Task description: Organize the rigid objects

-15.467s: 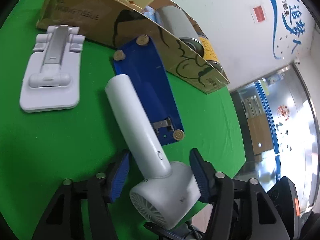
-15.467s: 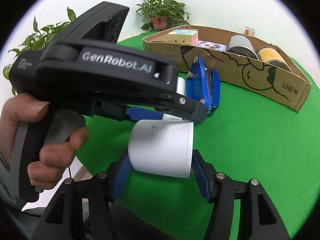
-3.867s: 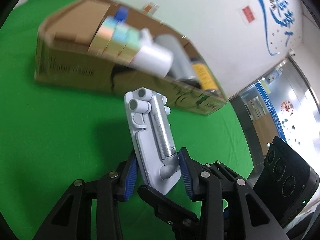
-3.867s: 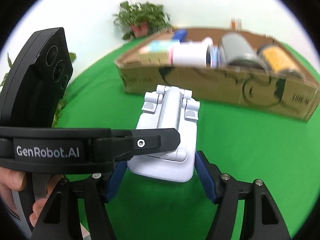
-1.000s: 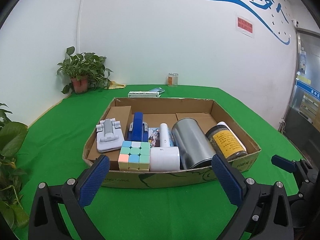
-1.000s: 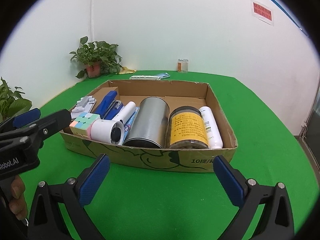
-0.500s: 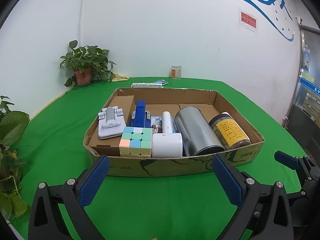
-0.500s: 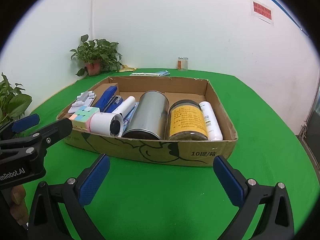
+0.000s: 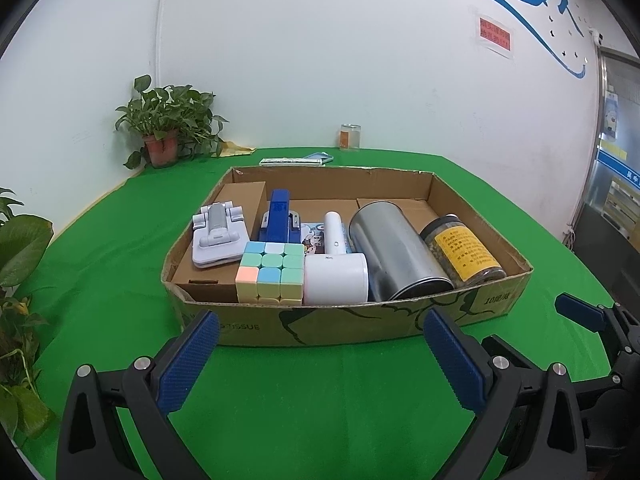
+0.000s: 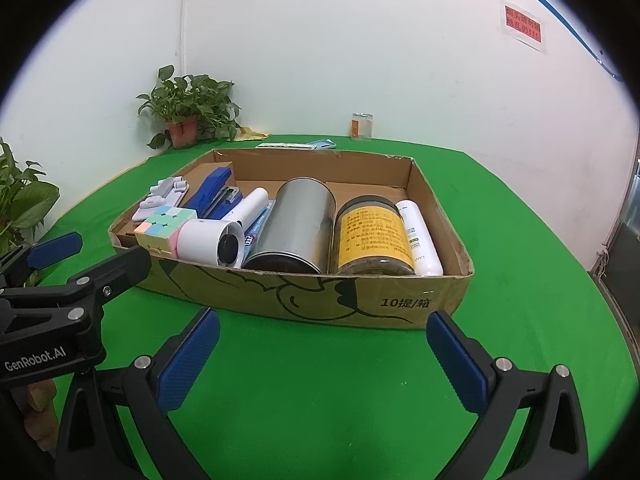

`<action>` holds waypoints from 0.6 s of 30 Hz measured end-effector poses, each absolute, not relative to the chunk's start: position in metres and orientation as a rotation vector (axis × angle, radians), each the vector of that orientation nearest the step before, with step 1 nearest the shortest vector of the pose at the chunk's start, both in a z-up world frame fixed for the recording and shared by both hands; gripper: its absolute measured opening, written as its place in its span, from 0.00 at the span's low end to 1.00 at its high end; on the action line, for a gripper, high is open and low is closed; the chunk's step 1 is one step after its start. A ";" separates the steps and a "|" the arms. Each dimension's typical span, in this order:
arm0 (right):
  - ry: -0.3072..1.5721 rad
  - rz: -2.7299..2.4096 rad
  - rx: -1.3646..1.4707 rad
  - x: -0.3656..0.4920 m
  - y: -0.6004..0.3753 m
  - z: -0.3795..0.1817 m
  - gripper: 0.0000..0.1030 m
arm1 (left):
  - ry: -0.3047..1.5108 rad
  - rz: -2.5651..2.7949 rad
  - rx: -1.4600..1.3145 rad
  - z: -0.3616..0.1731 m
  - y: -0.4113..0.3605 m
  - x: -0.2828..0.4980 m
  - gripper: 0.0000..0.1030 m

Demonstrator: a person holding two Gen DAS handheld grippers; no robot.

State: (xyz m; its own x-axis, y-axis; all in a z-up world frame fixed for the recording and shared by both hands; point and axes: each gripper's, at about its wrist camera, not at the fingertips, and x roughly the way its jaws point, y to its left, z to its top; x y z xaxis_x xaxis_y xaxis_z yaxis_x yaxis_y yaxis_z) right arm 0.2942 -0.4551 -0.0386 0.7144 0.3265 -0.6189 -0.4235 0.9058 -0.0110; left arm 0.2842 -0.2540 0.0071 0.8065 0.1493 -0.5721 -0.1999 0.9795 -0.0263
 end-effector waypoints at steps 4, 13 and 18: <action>0.660 0.424 -0.170 0.293 -0.453 -0.041 1.00 | 0.612 0.192 -0.099 0.002 -0.251 0.286 1.00; 0.677 0.403 -0.161 0.298 -0.458 -0.044 1.00 | 0.621 0.176 -0.096 -0.003 -0.251 0.290 1.00; 0.683 0.415 -0.165 0.298 -0.455 -0.046 1.00 | 0.630 0.176 -0.099 -0.005 -0.246 0.292 1.00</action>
